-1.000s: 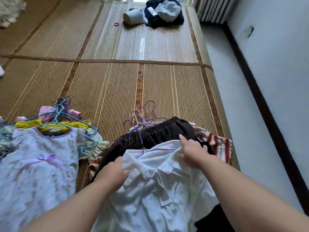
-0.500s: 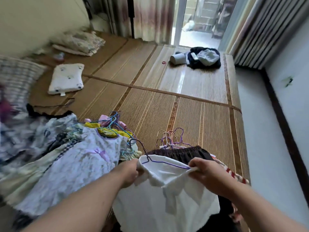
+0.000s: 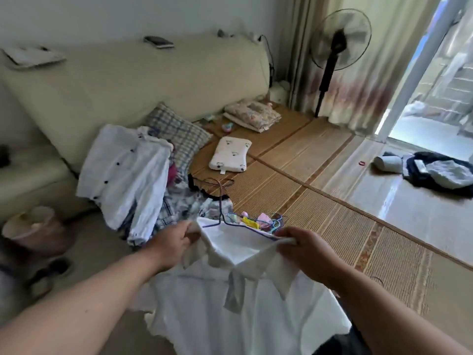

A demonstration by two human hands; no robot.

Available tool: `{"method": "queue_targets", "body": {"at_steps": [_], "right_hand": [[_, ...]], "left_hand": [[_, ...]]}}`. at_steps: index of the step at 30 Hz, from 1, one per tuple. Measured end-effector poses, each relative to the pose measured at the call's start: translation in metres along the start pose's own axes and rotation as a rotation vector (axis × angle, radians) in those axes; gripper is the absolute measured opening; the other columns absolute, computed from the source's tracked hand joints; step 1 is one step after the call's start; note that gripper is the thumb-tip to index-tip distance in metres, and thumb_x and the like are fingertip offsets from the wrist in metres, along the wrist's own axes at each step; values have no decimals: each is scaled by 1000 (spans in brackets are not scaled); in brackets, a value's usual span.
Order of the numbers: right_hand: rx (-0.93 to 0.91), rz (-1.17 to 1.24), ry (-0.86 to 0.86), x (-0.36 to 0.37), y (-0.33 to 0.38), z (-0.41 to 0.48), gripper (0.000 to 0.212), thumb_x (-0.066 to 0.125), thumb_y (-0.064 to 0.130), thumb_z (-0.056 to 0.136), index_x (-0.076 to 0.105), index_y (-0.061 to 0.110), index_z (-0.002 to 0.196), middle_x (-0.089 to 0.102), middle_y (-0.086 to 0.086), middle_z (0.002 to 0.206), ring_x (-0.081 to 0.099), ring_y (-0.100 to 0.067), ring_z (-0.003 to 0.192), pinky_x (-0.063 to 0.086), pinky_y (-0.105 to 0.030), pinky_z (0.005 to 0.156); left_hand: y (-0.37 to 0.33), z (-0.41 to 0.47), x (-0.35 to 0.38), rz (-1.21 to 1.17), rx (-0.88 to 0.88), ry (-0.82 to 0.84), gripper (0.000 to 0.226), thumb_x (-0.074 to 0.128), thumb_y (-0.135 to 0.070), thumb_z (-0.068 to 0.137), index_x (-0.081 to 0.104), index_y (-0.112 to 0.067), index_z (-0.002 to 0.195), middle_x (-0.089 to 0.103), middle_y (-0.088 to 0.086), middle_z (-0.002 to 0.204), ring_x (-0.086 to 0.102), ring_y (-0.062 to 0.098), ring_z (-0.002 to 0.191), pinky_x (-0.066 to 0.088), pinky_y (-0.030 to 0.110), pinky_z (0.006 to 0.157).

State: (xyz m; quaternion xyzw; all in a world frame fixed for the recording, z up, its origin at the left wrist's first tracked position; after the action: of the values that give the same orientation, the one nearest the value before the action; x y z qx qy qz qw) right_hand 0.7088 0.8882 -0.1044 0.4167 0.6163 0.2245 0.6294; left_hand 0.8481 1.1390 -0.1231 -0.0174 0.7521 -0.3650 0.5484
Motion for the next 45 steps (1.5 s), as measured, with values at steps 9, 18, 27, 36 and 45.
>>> {"method": "queue_targets", "body": {"at_steps": [9,18,27,36,45], "right_hand": [[-134,197,-53,93,127,139,30,63,16,83,61,45,74,62,20,69,56,8,61,43,-9,54],[29,371,-158,170,146,349,30,63,11,83,66,40,82,66,13,75,59,3,66,48,-14,59],[315,368,-288,240,22,473,18,60,14,89,64,32,87,66,-1,84,61,-22,78,52,-43,74],[651,191,-229,269,-134,500,22,55,18,93,57,18,115,63,-3,85,63,-16,72,52,-21,59],[657,27,-287,266,-152,512,66,57,27,92,22,27,148,48,-7,140,53,-25,119,47,-34,89]], "left_hand": [[111,83,-183,213,-91,-300,15,54,-30,91,58,-17,98,65,12,104,59,31,96,47,41,79],[193,293,-258,335,-15,-253,24,47,-43,94,43,-23,82,64,14,104,58,34,95,45,39,78],[272,467,-153,249,56,44,16,45,-35,96,41,-22,88,61,15,111,55,35,102,43,40,82],[312,544,19,297,23,331,21,36,-31,96,50,-16,99,59,13,113,55,34,102,45,44,89],[291,558,61,340,67,207,53,45,-30,96,27,-26,146,16,15,155,21,35,140,26,49,111]]}}
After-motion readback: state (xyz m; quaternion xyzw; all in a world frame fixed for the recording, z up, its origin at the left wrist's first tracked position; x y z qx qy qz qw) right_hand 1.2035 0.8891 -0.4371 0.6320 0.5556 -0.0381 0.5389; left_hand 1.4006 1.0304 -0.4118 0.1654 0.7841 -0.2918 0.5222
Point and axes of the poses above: each hand's wrist, its own z-axis towards the middle knuckle, its own x-axis out of the palm, y = z × x, the point moved 6 cm from there along z, towards the middle knuckle
